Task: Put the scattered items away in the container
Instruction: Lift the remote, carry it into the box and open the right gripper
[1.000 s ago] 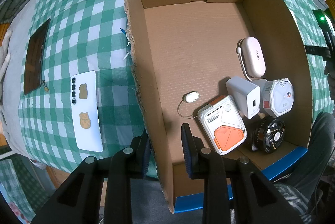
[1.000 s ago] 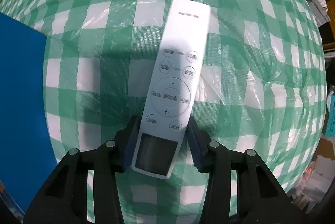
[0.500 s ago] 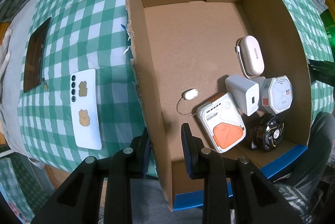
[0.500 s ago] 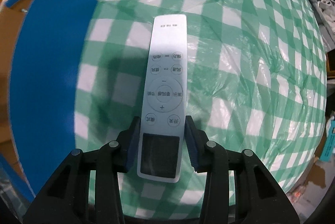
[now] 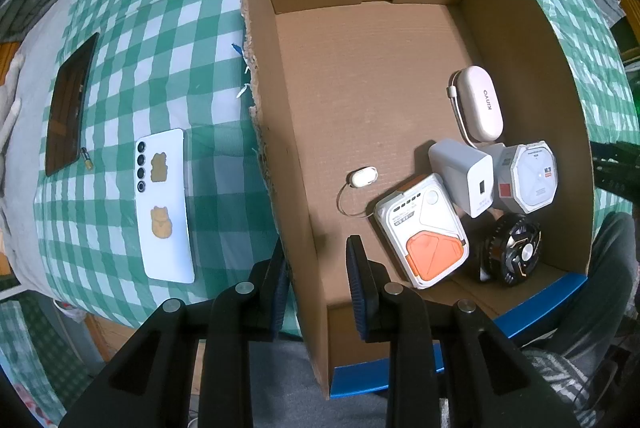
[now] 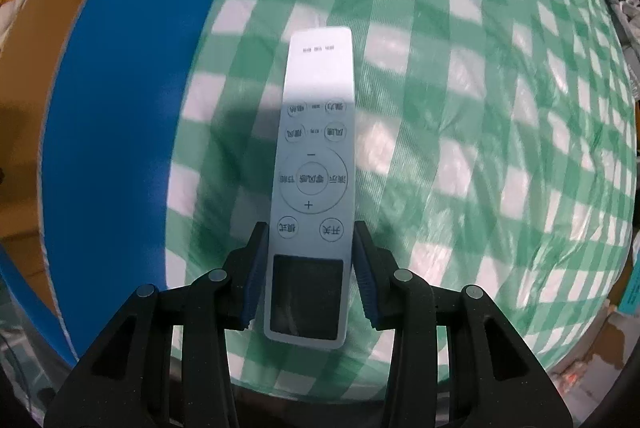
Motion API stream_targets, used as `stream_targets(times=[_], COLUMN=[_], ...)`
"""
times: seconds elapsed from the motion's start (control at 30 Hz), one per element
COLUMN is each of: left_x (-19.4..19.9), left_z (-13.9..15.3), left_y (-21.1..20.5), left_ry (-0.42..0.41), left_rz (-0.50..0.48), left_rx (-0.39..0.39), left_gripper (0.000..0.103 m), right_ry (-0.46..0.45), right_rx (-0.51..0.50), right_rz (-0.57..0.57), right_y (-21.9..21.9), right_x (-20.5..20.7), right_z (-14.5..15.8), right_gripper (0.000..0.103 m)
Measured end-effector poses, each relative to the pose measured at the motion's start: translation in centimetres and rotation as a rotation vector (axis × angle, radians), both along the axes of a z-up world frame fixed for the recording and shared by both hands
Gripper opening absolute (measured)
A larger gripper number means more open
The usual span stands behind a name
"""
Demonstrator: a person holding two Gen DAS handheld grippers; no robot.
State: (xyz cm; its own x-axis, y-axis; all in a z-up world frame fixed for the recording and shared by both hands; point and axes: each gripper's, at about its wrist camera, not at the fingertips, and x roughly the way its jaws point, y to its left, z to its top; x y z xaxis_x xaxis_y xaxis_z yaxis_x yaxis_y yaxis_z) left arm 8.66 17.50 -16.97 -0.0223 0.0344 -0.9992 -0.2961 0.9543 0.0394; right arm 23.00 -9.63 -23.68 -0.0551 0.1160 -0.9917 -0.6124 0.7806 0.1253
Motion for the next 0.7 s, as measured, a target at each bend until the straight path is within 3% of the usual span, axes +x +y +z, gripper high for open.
stream_targets(times=[0.23, 0.47, 0.7], left_x=[0.0, 0.1, 0.2], left_z=[0.0, -0.1, -0.2], left_y=[0.0, 0.0, -0.1], left_ry=[-0.001, -0.001, 0.000], left_rz=[0.001, 0.001, 0.001], left_rx=[0.000, 0.000, -0.001], left_gripper=[0.026, 0.026, 0.026], right_ry=[0.001, -0.004, 0.024], right_rx=[0.038, 0.082, 0.045], right_rz=[-0.018, -0.038, -0.029], right_y=[-1.2, -3.2, -1.3], right_x=[-1.3, -0.1, 0.8], right_z=[0.9, 2.4, 0.4], right_gripper=[0.040, 0.040, 0.040])
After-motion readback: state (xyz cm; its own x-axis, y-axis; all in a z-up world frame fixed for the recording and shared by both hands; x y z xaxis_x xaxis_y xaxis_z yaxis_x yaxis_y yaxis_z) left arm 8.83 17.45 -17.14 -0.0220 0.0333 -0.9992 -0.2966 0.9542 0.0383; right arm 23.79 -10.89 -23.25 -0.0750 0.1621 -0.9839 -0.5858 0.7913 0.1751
